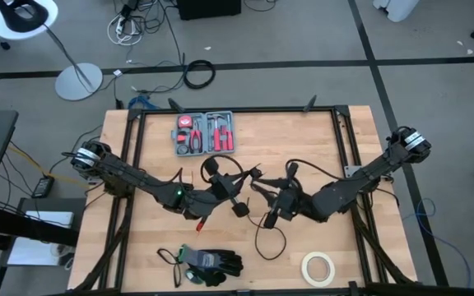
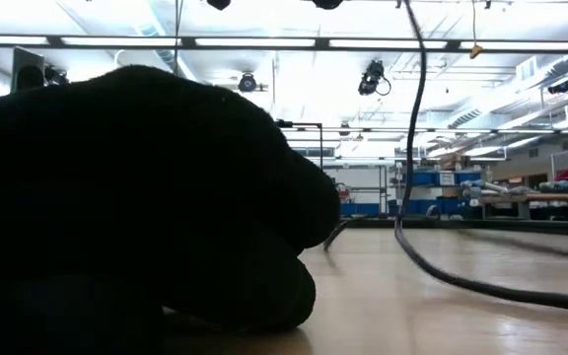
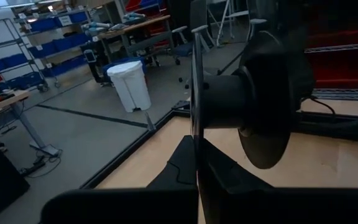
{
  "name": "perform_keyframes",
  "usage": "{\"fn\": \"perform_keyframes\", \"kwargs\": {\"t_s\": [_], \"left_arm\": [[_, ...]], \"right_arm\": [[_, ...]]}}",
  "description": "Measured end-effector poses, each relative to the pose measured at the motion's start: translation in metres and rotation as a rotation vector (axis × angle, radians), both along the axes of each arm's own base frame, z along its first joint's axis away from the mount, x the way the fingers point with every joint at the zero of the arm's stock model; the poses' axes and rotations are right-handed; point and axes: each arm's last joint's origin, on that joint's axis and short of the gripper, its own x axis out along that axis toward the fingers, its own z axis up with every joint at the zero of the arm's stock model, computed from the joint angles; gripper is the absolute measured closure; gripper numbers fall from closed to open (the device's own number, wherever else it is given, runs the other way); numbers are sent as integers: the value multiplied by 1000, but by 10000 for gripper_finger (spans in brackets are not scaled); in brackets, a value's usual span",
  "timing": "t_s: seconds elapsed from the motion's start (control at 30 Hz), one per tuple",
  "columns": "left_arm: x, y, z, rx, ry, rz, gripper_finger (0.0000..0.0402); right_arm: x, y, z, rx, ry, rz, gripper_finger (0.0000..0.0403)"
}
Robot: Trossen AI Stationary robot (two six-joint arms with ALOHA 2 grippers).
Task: Coil cords
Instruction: Coil the black wire cable into the black spool
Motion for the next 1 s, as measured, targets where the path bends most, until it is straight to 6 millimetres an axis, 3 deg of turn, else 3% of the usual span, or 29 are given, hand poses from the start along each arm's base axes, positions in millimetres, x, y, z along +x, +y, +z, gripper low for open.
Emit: {"fn": "perform_keyframes", "kwargs": {"t_s": [0.13, 0.53, 1.0], "left_arm": [[0, -1, 0, 5, 2, -5, 401], [0, -1, 0, 7, 5, -9, 401], [0, 0, 1, 4, -1, -3, 401]], "right_arm": [[-1, 3, -5, 7, 34, 28, 321], [-4, 8, -6, -16, 51, 25, 205], [-7, 13, 2, -165, 54, 32, 195]]}}
